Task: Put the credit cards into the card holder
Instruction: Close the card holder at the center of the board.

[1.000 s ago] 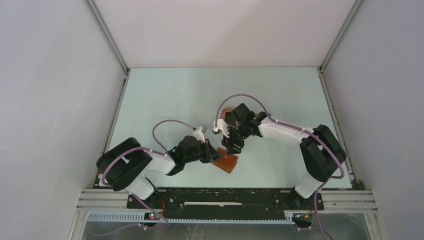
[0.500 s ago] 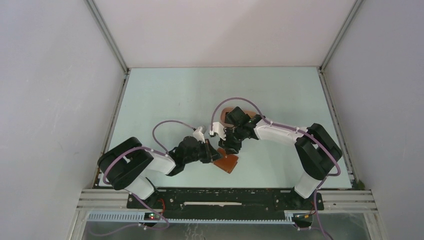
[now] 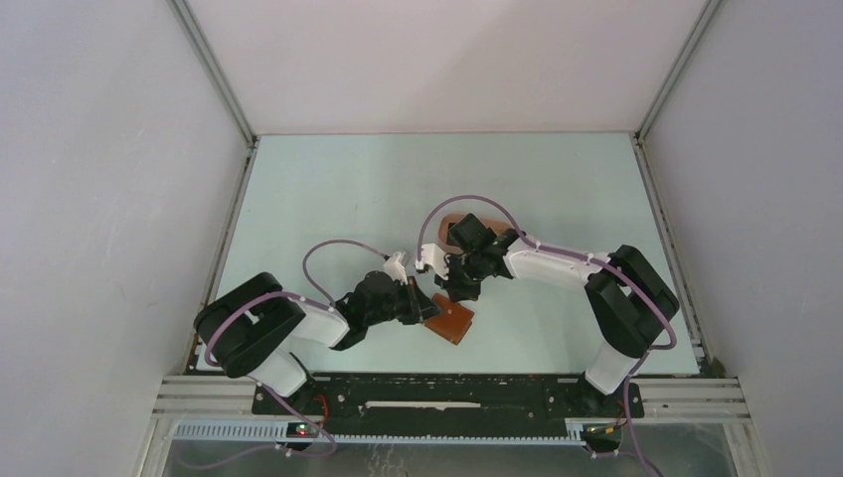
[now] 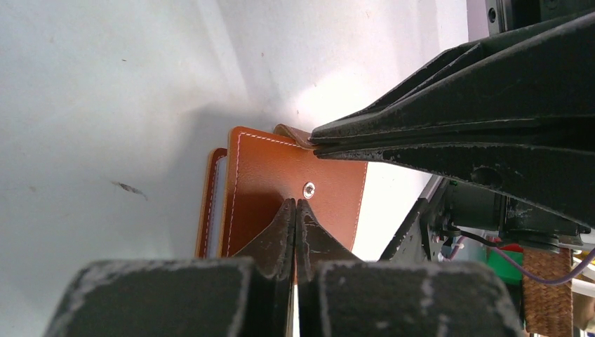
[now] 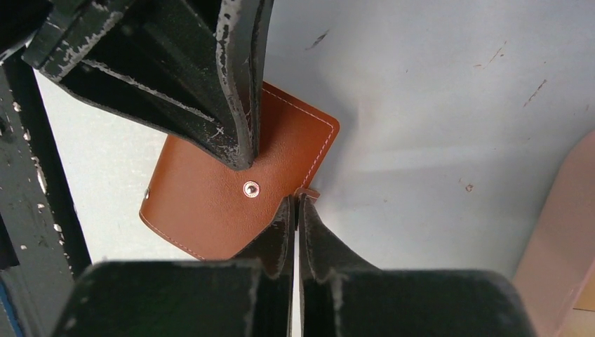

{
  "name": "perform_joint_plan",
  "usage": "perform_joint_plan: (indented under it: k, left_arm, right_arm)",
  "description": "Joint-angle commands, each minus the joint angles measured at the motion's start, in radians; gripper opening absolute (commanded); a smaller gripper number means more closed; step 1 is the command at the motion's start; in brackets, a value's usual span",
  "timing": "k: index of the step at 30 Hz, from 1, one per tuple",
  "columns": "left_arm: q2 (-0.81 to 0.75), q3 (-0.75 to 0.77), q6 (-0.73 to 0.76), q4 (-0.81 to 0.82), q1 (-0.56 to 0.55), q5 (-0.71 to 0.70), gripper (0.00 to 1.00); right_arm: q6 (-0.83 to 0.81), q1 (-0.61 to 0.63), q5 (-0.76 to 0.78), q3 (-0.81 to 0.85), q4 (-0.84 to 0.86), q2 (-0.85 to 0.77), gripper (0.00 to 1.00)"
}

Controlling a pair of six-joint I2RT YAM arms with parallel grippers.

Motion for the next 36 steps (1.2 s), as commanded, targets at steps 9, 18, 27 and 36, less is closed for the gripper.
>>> perform_joint_plan:
  k: [9,18,27,36]
  left_arm:
    - [0.011,-0.047,0.002,-0.079,-0.009,-0.028,0.0]
    - [0.011,-0.038,-0.006,-0.08,-0.009,-0.018,0.0]
    - [0.01,-0.04,-0.006,-0.081,-0.008,-0.016,0.0]
    - [0.008,-0.047,-0.006,-0.079,-0.009,-0.02,0.0]
  right_arm:
    - [0.095,-0.023,0.011,0.01,0.021,-0.09,0.0]
    - [0.057,-0.018,-0.14,0.003,-0.039,-0.061,0.0]
    - [0.098,0.011,-0.115,0.004,-0.026,-0.002,0.0]
    - [0.106,0.037,-0.117,0.006,-0.039,0.019,0.07]
